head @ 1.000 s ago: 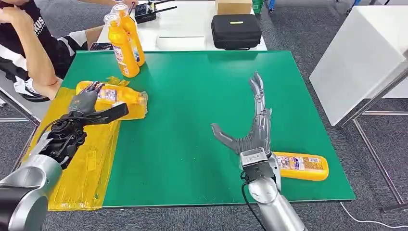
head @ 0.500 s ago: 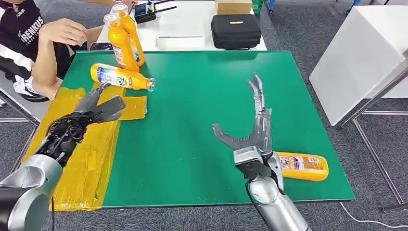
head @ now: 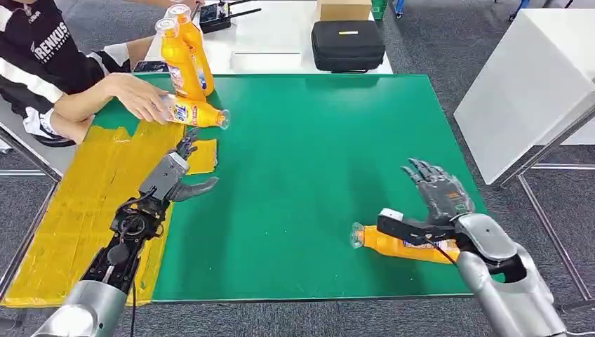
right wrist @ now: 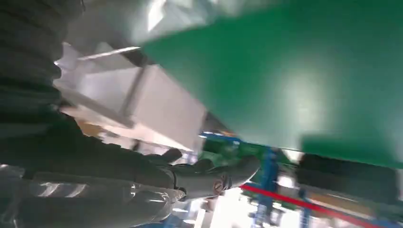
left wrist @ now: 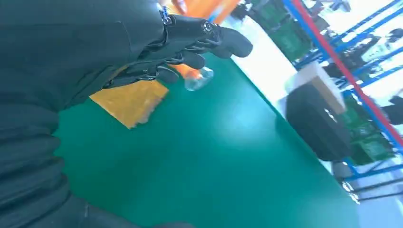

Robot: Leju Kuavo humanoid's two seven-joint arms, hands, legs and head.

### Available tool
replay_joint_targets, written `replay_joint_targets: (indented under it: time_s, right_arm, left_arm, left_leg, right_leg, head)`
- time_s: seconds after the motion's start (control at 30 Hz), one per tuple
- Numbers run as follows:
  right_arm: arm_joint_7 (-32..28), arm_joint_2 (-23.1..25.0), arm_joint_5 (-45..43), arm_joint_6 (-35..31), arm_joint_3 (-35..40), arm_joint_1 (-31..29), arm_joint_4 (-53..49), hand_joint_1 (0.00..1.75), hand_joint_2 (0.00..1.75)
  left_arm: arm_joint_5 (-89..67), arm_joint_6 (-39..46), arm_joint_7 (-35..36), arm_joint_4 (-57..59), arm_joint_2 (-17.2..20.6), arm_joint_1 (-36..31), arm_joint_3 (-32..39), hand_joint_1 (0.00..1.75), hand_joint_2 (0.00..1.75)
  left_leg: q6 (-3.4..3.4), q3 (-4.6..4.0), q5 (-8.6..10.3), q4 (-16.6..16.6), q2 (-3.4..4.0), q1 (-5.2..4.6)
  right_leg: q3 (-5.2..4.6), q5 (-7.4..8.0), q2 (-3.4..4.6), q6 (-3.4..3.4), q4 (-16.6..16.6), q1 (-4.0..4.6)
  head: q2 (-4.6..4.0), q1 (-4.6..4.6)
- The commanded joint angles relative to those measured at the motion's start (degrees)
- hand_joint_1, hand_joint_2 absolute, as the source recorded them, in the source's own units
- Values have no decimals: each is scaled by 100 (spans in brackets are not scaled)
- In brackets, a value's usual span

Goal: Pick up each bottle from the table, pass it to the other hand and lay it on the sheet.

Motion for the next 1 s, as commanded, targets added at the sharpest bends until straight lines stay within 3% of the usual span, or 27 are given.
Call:
replay_joint_targets:
  time_s: [0.03, 0.2, 0.3, 0.53, 0.8, 0.83, 1.0]
  right_arm:
    - [22, -283, -100, 81, -676, 411, 390, 0, 175]
    - [21, -241, -120, 186, -751, 437, 534, 0, 175]
    - [6, -219, -119, 216, -741, 405, 634, 0, 175]
    - [-119, -282, -305, 427, -940, 888, 642, 0, 175]
    - [-118, -267, -305, 425, -938, 860, 627, 0, 175]
    - [-145, -217, -316, 483, -973, 850, 657, 0, 175]
    - [-303, 36, -300, 513, -932, 761, 1097, 0, 175]
  left_arm:
    - [93, -46, 56, -139, -146, -182, -224, 0, 175]
    - [123, -45, 80, -225, -146, -117, -212, 0, 175]
    - [129, -48, 83, -244, -150, -85, -212, 0, 175]
    - [133, -12, 44, -126, -194, -20, -184, 0, 175]
    - [132, -15, 48, -126, -192, -35, -182, 0, 175]
    - [136, -14, 44, -121, -196, -38, -172, 0, 175]
    - [136, -31, 44, -106, -219, -82, -195, 0, 175]
  left_leg:
    - [-20, 47, -25, 8, -13, 12]
    - [-11, 24, -11, 0, 5, 11]
    - [-19, 53, -27, 3, 15, 12]
    - [-12, 30, -9, -5, -3, 13]
    - [-21, 63, -23, 0, 4, 16]
    - [-12, 37, -9, -3, 1, 13]
    - [-20, 67, -18, -5, 4, 19]
  right_leg:
    - [53, -28, -28, -17, 5, 15]
    - [25, -9, -3, -9, -4, 10]
    - [52, -21, -1, -15, -1, 13]
    - [31, -11, -10, -11, -9, 13]
    - [64, -23, -9, -19, -7, 17]
    - [38, -10, -6, -12, -8, 12]
    - [69, -18, -9, -20, -14, 20]
  head:
    - [0, 0]
    - [0, 2]
    - [0, 0]
    - [0, 0]
    - [0, 0]
    - [0, 2]
    - [0, 2]
